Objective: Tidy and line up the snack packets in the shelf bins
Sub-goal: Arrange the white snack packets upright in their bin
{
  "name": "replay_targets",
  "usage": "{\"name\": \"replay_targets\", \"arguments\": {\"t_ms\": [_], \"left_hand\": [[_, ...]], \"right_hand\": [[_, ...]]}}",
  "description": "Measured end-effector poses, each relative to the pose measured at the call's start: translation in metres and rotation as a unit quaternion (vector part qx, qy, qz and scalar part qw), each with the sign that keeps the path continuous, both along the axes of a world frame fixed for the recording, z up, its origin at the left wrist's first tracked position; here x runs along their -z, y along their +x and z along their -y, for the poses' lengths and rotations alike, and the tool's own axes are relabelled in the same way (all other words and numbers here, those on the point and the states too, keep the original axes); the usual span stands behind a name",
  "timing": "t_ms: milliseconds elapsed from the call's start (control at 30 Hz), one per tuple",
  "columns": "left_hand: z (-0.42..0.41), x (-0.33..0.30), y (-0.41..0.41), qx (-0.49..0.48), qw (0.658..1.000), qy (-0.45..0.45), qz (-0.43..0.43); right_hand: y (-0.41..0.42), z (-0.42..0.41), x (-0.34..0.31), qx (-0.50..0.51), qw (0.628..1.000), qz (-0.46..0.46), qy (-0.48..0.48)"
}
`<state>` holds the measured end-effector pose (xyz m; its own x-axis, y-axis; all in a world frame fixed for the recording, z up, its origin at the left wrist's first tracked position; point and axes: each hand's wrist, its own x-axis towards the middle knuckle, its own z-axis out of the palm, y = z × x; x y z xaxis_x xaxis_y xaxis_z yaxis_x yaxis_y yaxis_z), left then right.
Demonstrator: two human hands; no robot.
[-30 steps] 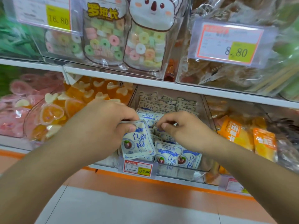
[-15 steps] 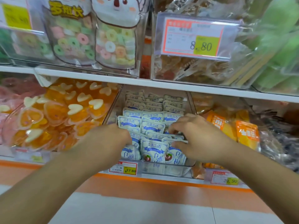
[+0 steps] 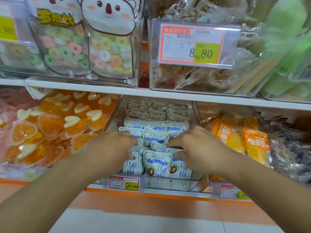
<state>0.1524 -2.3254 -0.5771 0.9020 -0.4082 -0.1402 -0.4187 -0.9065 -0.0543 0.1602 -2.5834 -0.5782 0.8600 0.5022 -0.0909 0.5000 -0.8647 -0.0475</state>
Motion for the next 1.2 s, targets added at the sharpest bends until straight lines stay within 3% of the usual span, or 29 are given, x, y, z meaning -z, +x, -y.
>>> {"name": "replay_targets", "arguments": {"t_ms": [300,433,567,800,933,1200], "left_hand": [[-0.039,0.012,0.027,0.002,1.0,0.01,0.025],[-0.038,0.009,0.028,0.025,0.997,-0.002,0.077],[-0.041,0.006,0.024,0.04,0.993,-0.013,0.112],[-0.037,0.007,0.026,0.004,0.996,0.002,0.092],[-0.038,0.005,0.019,-0.01,0.995,-0.013,0.097],[-0.03,0.004,0.015,0.028,0.992,-0.031,0.121]], "right_hand": [[0.005,-0.018,-0.001,0.004,0.993,-0.011,0.113],[0.015,-0.047,0.01,-0.022,0.984,-0.041,0.17],[0.029,-0.069,0.018,0.016,0.977,-0.045,0.209],[0.038,-0.084,0.027,0.051,0.979,-0.051,0.19],[0.042,-0.09,0.026,0.094,0.958,-0.082,0.258],[0.041,-0.083,0.015,0.089,0.912,-0.17,0.363]]}}
